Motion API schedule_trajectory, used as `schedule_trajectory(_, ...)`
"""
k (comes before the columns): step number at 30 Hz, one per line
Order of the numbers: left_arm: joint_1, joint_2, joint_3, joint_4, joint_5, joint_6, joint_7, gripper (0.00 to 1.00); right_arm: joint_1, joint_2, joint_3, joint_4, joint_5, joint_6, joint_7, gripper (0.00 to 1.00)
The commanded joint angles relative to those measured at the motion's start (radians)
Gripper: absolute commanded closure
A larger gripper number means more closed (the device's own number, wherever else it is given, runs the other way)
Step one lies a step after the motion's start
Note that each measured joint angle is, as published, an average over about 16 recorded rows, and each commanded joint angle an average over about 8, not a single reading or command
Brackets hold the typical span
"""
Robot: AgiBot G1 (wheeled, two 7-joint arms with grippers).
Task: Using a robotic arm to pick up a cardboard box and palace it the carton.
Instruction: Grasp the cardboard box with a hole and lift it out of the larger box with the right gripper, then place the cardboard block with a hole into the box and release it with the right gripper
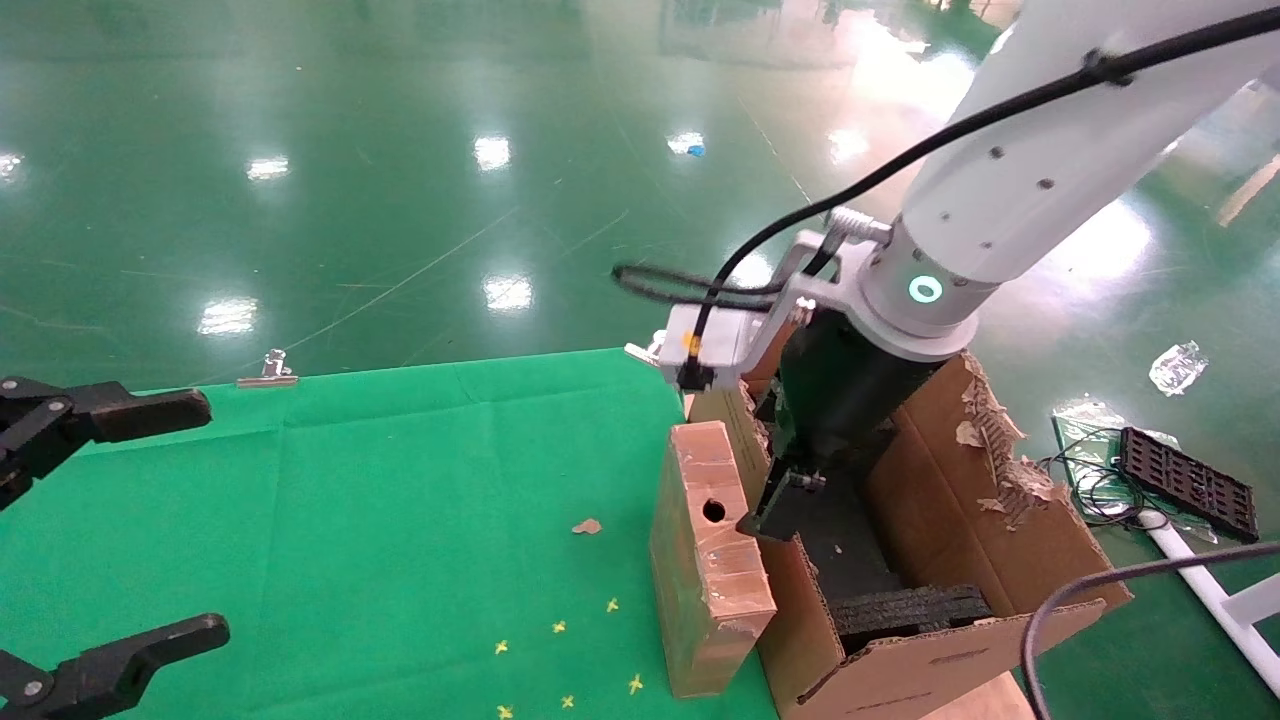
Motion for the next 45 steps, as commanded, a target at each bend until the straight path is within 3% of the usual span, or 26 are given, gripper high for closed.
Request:
schedule_trajectory(1, 0.000, 0.000, 0.000, 0.000, 0.000, 0.000, 0.000, 0.00, 0.013, 0.018, 0.003, -0.009, 0.015, 0.000, 0.084, 0.00)
schedule_trajectory(8, 0.000, 0.000, 0.001, 0.000, 0.000, 0.000, 0.000, 0.00, -0.020, 0.025, 0.009, -0.124, 0.105, 0.005, 0.296, 0.00)
schedule_trajectory(16, 0.000, 0.000, 0.001, 0.000, -0.001, -0.001, 0.001, 0.00, -0.085, -0.009, -0.007, -0.244, 0.150, 0.002, 0.348, 0.00)
schedule_trajectory(25, 0.000, -0.001, 0.002, 0.000, -0.001, -0.001, 0.001, 0.00, -0.140, -0.061, -0.032, -0.300, 0.138, 0.009, 0.370, 0.00)
schedule_trajectory(27, 0.000, -0.001, 0.002, 0.000, -0.001, -0.001, 0.001, 0.00, -0.149, -0.072, -0.037, -0.304, 0.133, 0.012, 0.374, 0.07)
schedule_trajectory(29, 0.000, -0.001, 0.002, 0.000, -0.001, -0.001, 0.001, 0.01, -0.157, -0.080, -0.041, -0.306, 0.129, 0.015, 0.377, 0.23)
schedule_trajectory(31, 0.000, -0.001, 0.002, 0.000, -0.001, -0.001, 0.001, 0.08, -0.163, -0.087, -0.045, -0.306, 0.124, 0.018, 0.381, 0.44)
schedule_trajectory(33, 0.000, -0.001, 0.002, 0.000, -0.002, -0.001, 0.001, 0.23, -0.169, -0.092, -0.049, -0.305, 0.120, 0.020, 0.385, 0.68)
schedule_trajectory(36, -0.001, -0.001, 0.002, 0.000, -0.002, -0.001, 0.001, 0.57, -0.176, -0.098, -0.054, -0.303, 0.113, 0.023, 0.392, 0.91)
schedule_trajectory(38, -0.001, -0.001, 0.003, 0.000, -0.002, -0.001, 0.001, 0.79, -0.179, -0.102, -0.057, -0.302, 0.109, 0.023, 0.397, 0.98)
schedule_trajectory(40, -0.001, -0.001, 0.003, 0.000, -0.002, -0.001, 0.001, 0.92, -0.182, -0.105, -0.060, -0.301, 0.105, 0.024, 0.402, 1.00)
schedule_trajectory(42, -0.001, -0.001, 0.003, 0.000, -0.002, -0.001, 0.001, 1.00, -0.184, -0.107, -0.063, -0.301, 0.103, 0.024, 0.406, 1.00)
schedule_trajectory(45, -0.001, -0.001, 0.003, 0.000, -0.002, -0.001, 0.002, 1.00, -0.187, -0.109, -0.065, -0.301, 0.101, 0.023, 0.409, 1.00)
